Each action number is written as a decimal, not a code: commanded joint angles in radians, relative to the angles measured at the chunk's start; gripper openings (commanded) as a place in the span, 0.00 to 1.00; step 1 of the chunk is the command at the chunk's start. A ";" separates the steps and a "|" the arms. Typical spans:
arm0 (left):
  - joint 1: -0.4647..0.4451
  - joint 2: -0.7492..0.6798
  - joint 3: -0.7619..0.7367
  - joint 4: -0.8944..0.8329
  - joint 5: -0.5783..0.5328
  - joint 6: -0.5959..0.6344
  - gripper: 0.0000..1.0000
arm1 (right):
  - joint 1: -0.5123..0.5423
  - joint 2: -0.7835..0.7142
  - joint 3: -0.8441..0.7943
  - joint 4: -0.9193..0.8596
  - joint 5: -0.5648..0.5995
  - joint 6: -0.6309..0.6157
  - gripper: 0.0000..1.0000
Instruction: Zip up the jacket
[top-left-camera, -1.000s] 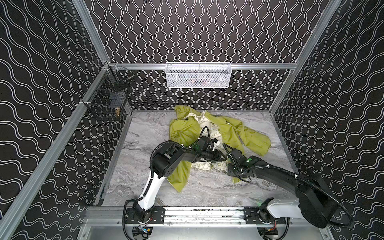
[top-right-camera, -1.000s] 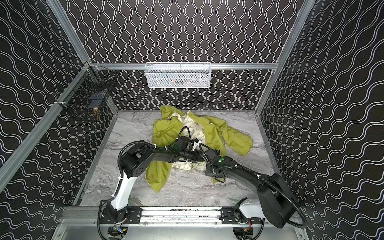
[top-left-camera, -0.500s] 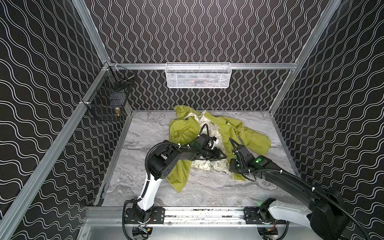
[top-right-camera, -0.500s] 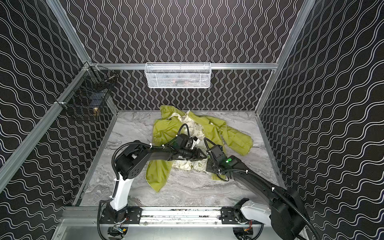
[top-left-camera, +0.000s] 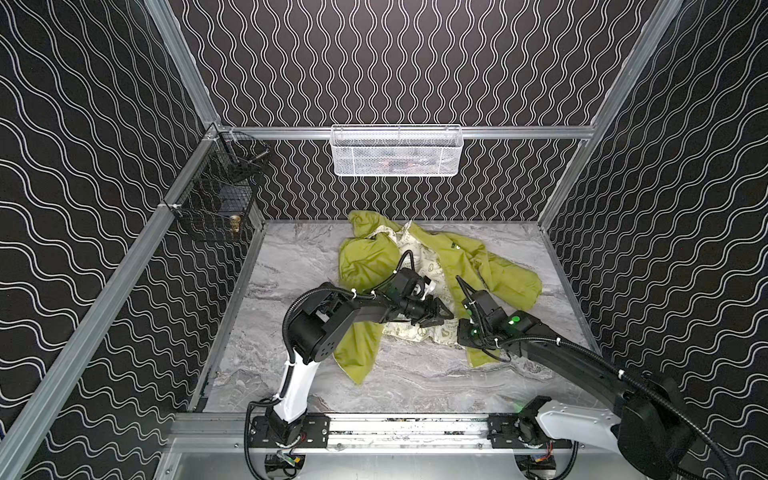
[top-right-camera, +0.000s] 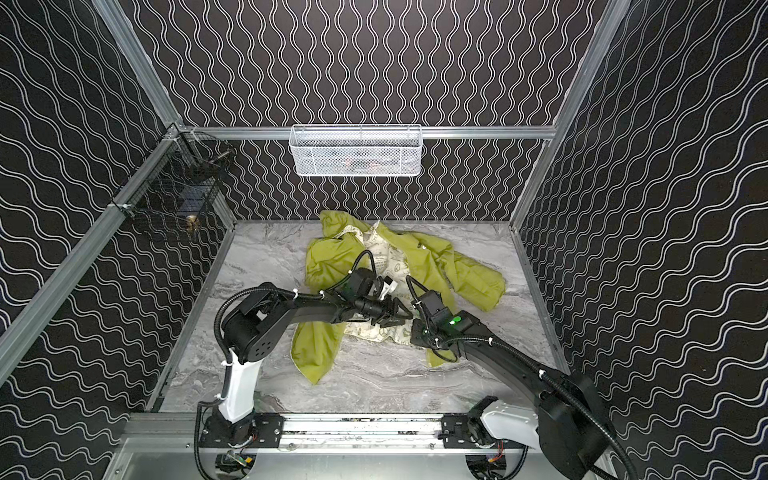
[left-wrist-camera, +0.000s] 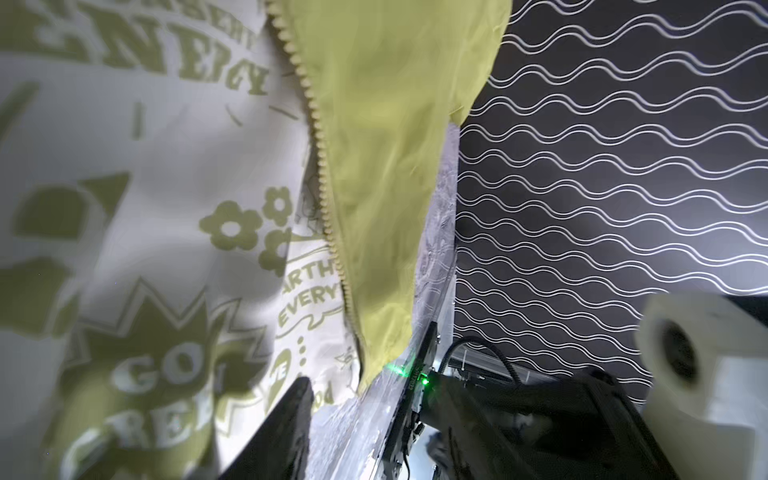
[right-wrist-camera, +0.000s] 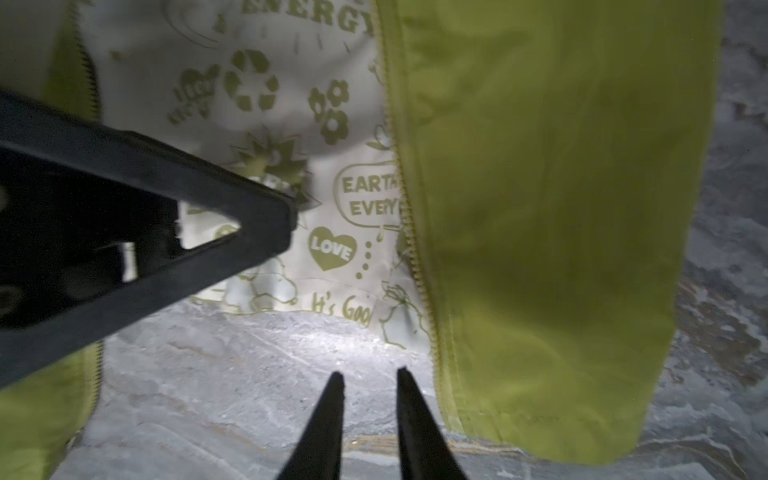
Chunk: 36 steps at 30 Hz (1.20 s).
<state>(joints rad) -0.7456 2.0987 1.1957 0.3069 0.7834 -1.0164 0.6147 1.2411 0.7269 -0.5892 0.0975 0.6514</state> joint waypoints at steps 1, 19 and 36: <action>0.002 0.025 0.015 -0.034 -0.017 0.029 0.51 | 0.000 0.054 -0.017 -0.027 0.046 0.023 0.31; 0.025 0.047 -0.021 -0.034 -0.027 0.052 0.48 | 0.000 0.145 -0.109 0.065 0.060 0.072 0.20; 0.040 -0.020 -0.015 -0.084 -0.016 0.069 0.52 | 0.000 -0.053 -0.026 -0.025 -0.003 0.050 0.00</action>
<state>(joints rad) -0.7074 2.1063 1.1717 0.2550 0.7628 -0.9623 0.6144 1.2022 0.6811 -0.5919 0.1387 0.7204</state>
